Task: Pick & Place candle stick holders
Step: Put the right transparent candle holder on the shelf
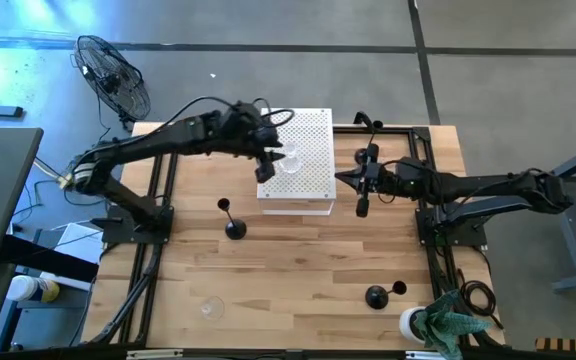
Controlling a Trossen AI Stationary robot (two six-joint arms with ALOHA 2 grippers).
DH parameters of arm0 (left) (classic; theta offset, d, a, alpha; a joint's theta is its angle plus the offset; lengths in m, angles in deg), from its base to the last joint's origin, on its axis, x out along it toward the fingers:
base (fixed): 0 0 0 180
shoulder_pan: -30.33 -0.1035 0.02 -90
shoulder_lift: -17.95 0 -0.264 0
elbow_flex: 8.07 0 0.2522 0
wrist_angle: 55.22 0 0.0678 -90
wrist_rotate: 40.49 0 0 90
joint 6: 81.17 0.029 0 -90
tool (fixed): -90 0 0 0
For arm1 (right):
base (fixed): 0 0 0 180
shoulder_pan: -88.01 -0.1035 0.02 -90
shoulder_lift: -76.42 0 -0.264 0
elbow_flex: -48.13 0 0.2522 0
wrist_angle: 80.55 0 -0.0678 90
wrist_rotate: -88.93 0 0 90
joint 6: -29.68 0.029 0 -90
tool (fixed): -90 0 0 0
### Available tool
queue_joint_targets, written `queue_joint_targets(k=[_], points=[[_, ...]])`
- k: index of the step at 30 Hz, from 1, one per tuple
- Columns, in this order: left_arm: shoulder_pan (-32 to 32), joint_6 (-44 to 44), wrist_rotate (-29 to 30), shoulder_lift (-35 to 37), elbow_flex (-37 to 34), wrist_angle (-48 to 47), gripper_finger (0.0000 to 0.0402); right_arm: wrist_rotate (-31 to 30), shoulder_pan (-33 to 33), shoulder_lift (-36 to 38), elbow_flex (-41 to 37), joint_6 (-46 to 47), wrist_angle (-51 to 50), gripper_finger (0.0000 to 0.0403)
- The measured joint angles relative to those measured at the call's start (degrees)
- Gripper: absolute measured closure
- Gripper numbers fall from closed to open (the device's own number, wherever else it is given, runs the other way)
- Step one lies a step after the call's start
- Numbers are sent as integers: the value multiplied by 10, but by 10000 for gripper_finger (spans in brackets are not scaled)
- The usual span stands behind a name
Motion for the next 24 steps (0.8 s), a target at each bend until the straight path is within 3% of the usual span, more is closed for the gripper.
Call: queue_joint_targets(k=[5,10,24], points=[[0,14,17,-44,33,-8,160,2,0,0,0,-5,0,402],[0,45,30,-62,39,-5,104,10,0,0,0,-5,-2,402],[0,76,46,-102,39,31,89,10,0,0,0,-5,-4,402]])
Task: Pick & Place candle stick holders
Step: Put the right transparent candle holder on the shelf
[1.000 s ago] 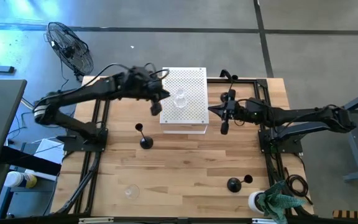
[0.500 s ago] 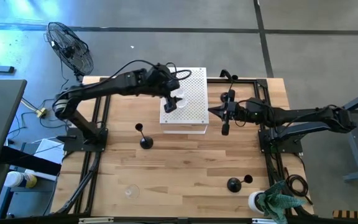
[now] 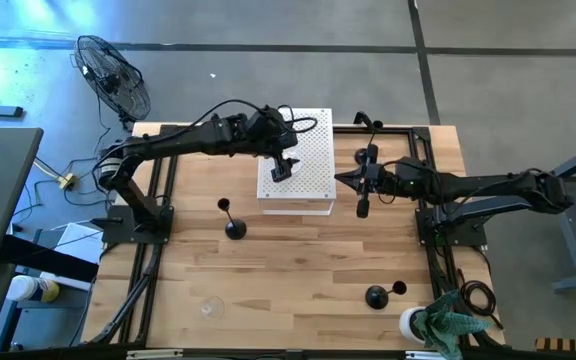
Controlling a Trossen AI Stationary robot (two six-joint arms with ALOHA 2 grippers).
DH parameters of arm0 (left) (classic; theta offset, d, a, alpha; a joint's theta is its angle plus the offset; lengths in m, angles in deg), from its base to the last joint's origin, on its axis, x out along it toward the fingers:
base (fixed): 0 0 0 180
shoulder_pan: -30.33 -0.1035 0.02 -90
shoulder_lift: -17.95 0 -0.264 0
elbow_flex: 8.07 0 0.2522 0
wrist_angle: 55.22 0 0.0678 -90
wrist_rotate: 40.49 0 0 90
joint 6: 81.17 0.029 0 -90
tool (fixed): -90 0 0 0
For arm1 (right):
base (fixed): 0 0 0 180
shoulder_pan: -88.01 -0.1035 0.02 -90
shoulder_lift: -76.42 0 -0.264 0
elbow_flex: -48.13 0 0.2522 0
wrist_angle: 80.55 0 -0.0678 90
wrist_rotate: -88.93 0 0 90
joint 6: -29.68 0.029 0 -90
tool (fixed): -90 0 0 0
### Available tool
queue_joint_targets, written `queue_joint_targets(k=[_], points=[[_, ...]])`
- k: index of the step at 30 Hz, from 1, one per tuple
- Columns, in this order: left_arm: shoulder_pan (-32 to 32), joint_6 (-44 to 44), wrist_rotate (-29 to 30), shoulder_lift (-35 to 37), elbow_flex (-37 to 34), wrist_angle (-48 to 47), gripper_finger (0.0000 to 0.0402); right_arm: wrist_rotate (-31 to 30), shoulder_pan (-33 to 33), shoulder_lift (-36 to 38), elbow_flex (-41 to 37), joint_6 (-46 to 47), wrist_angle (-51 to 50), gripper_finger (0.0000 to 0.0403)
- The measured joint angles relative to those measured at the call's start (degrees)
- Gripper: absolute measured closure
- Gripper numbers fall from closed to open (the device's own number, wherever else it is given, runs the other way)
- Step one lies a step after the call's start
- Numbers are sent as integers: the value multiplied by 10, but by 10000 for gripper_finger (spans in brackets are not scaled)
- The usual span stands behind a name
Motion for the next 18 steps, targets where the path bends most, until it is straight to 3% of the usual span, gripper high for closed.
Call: queue_joint_targets(k=[7,18], points=[[0,9,-17,-6,0,-5,105,-1,0,0,0,0,0,402],[0,18,-26,-6,0,-10,224,-3,0,0,0,0,0,402]])
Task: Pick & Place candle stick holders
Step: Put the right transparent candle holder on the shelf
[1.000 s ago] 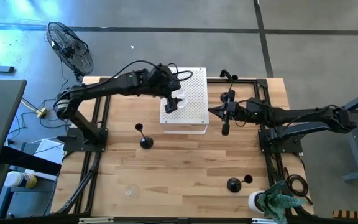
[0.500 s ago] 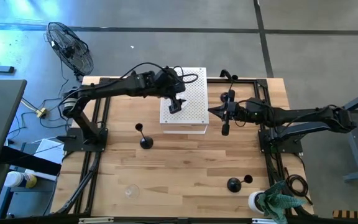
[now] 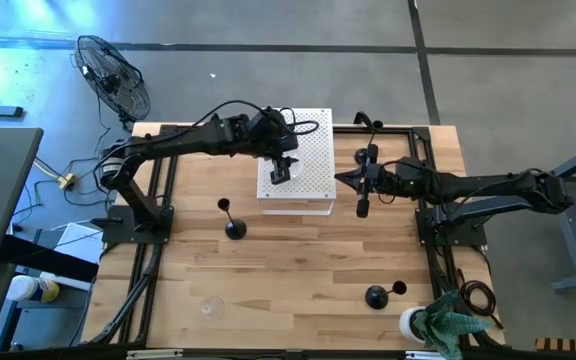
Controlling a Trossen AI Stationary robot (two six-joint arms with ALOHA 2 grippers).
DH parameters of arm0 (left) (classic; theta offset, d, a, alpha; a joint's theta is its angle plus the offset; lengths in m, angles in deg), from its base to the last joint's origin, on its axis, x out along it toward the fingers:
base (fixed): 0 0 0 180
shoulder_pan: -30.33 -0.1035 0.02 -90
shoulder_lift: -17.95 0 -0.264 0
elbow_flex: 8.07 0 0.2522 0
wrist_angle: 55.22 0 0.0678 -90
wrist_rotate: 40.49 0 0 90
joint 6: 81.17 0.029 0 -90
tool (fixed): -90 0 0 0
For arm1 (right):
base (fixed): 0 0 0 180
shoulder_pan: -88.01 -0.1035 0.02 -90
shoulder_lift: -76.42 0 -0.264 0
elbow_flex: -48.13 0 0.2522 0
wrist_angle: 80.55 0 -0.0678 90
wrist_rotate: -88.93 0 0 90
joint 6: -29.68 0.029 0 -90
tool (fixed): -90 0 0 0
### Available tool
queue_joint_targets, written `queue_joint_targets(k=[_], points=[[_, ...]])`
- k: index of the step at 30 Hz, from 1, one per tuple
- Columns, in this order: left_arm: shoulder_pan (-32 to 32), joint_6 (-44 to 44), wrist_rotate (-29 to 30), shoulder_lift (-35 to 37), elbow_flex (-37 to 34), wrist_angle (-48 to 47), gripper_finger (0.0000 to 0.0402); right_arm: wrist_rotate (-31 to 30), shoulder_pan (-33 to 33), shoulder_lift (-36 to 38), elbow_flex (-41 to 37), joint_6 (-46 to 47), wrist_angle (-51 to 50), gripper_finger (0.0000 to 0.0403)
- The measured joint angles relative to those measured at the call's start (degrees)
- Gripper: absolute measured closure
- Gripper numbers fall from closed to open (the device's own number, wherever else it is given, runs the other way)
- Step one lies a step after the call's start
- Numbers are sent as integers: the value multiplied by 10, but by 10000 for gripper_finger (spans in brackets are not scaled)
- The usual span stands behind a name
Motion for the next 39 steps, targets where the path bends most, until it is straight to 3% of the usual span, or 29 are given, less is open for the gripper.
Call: queue_joint_targets(k=[11,30,39], points=[[-12,7,26,0,0,0,216,0,0,0,0,2,0,401],[-200,12,-56,-10,0,68,220,-8,0,0,0,2,0,402],[-210,28,-40,-31,0,82,220,-15,0,0,0,2,0,401]])
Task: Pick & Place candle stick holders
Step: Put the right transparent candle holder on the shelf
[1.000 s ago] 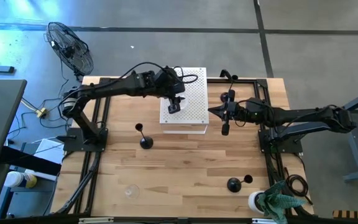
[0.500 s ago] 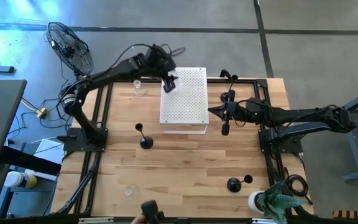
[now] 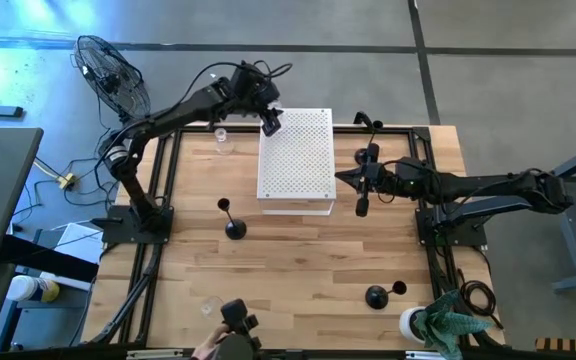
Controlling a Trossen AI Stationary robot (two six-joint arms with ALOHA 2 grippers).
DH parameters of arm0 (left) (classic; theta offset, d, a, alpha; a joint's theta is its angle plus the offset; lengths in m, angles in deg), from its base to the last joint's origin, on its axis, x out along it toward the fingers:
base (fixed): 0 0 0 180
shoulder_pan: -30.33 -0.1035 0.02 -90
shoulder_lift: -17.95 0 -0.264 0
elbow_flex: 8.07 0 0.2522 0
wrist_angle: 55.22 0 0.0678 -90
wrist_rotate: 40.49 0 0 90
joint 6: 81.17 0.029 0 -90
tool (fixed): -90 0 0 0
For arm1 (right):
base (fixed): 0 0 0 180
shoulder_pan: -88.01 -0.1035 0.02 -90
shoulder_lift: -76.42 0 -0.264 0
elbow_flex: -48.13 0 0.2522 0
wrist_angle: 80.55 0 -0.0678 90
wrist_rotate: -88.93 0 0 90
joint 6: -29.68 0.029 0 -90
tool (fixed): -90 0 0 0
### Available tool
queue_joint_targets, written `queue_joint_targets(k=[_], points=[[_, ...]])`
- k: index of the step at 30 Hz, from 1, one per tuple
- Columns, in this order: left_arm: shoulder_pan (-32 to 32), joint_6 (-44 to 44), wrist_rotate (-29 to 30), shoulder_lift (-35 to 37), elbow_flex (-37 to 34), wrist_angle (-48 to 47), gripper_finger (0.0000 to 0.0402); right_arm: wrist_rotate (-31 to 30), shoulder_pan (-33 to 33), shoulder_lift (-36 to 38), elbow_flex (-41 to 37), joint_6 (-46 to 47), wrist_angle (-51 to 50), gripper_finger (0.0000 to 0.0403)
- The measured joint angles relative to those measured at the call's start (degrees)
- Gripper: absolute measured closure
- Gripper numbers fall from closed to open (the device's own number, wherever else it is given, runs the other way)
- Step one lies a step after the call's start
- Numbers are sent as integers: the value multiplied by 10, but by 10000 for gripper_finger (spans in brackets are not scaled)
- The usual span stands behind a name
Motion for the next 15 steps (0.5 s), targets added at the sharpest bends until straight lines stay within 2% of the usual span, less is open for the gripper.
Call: queue_joint_targets(k=[15], points=[[0,-6,7,-7,0,20,220,0,0,0,0,0,0,401]])
